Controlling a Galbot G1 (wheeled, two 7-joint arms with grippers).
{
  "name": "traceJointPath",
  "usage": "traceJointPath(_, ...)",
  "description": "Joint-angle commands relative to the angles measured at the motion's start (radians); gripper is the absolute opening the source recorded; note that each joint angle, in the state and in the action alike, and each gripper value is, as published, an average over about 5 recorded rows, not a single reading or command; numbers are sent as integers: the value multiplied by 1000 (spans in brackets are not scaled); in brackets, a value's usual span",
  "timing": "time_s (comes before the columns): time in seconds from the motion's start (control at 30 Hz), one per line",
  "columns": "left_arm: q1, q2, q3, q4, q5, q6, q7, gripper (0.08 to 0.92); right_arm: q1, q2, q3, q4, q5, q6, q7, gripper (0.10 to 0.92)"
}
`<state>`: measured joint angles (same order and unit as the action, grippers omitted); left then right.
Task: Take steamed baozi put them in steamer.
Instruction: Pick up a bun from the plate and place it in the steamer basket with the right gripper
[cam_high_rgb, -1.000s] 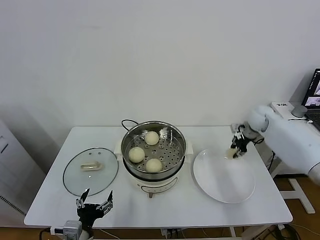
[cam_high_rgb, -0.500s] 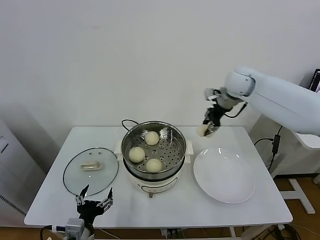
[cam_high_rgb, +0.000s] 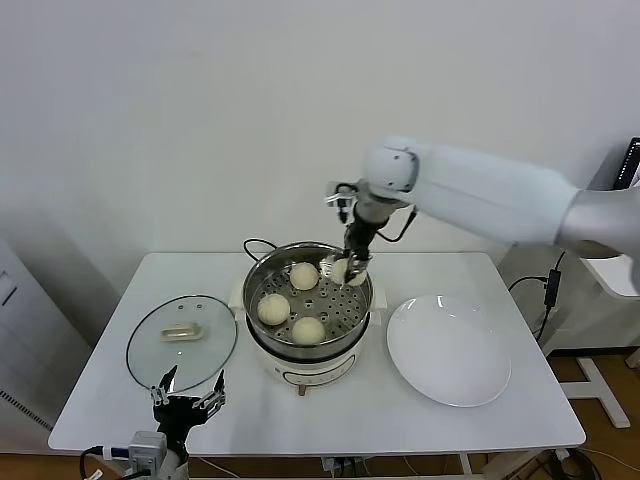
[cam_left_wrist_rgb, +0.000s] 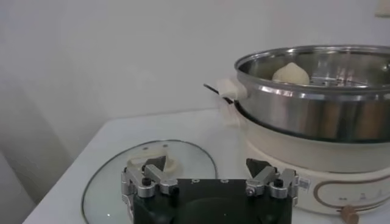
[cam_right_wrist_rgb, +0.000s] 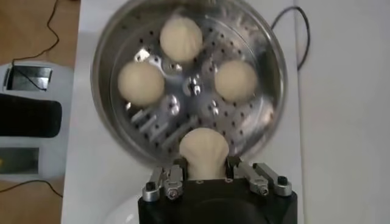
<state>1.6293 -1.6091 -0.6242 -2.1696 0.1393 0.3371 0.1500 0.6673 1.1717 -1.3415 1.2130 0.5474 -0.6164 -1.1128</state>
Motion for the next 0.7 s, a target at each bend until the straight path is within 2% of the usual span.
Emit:
traceJointPath(0.03,-7,16,0,6,-6,1,-1,823,-91,130,-22,-74,-56,-43,28,399)
traceJointPath(0.3,-10,12,3,15,-6,-1,-1,823,-127,118,-14,-121,-157,-33,31,399)
traceJointPath(0.7,-11,11,5,18,-5,-1,-1,823,-150,92,2,-121,-185,-30,52,405)
